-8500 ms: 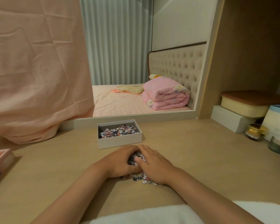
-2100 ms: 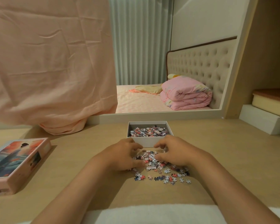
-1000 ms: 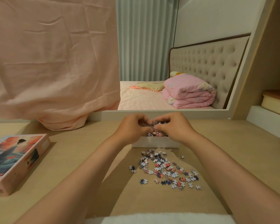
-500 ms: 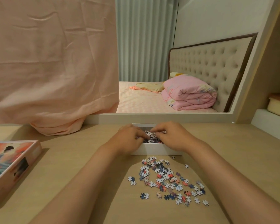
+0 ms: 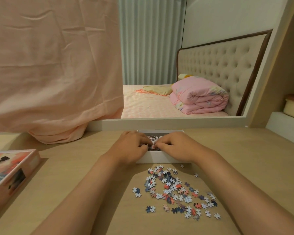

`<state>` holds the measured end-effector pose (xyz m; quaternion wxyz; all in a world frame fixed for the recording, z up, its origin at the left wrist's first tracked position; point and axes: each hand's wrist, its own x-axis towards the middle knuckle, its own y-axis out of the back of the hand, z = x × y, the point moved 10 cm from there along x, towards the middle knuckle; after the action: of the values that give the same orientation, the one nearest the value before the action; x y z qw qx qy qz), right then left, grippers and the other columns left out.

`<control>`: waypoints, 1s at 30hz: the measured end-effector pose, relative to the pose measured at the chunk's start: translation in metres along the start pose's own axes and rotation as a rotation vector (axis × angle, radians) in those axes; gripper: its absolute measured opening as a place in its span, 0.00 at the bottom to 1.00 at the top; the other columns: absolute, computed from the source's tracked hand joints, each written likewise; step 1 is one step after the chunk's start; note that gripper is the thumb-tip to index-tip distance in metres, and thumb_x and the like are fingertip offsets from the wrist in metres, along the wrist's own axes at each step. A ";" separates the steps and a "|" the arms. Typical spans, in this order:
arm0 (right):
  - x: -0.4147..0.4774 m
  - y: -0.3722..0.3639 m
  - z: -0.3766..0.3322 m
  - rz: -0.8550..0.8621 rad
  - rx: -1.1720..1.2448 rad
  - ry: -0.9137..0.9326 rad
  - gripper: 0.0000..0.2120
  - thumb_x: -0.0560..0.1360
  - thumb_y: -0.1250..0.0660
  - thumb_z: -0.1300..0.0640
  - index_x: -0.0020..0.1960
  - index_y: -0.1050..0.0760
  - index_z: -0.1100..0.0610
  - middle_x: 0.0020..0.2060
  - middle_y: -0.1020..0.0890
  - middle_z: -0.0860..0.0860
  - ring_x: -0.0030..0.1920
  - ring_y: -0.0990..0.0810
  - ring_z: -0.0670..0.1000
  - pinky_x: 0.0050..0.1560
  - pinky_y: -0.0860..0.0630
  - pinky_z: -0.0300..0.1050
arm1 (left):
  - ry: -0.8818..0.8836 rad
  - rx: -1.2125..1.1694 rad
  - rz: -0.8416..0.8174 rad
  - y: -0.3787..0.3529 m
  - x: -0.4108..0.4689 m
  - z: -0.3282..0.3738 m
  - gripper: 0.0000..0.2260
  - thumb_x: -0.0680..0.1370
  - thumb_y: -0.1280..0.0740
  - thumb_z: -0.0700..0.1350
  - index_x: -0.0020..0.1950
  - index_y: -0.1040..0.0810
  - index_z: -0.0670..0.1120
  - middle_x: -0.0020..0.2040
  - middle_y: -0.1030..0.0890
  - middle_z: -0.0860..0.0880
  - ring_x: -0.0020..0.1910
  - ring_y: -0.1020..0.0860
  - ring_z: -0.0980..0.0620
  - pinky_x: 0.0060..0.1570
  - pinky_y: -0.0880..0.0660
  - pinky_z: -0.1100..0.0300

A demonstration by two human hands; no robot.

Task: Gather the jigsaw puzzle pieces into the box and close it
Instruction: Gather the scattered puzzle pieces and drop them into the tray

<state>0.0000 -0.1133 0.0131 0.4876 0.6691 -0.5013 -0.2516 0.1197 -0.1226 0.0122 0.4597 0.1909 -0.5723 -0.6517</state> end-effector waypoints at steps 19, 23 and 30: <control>-0.058 0.006 -0.024 -0.085 0.020 -0.034 0.14 0.78 0.37 0.58 0.55 0.17 0.45 0.51 0.17 0.40 0.48 0.18 0.42 0.54 0.20 0.45 | 0.073 0.075 -0.146 0.008 -0.050 0.039 0.11 0.74 0.36 0.53 0.55 0.22 0.57 0.53 0.23 0.56 0.49 0.24 0.54 0.50 0.25 0.56; -0.071 -0.029 -0.021 -0.223 -0.135 -0.027 0.24 0.77 0.42 0.64 0.67 0.24 0.43 0.67 0.24 0.42 0.64 0.24 0.48 0.65 0.26 0.50 | 0.197 0.116 -0.355 -0.025 -0.077 0.027 0.30 0.72 0.37 0.65 0.72 0.33 0.58 0.65 0.34 0.55 0.64 0.31 0.52 0.63 0.30 0.49; -0.087 -0.016 -0.012 -0.189 0.042 -0.098 0.28 0.77 0.43 0.65 0.55 0.20 0.33 0.58 0.18 0.42 0.44 0.16 0.52 0.47 0.17 0.52 | 0.068 -0.035 -0.255 -0.036 -0.075 0.050 0.23 0.77 0.37 0.58 0.72 0.31 0.58 0.64 0.34 0.55 0.67 0.36 0.54 0.68 0.36 0.54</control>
<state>-0.0155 -0.0289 -0.0098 0.4225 0.7103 -0.4643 -0.3185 0.1051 -0.0360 -0.0280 0.3956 0.2760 -0.5162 -0.7078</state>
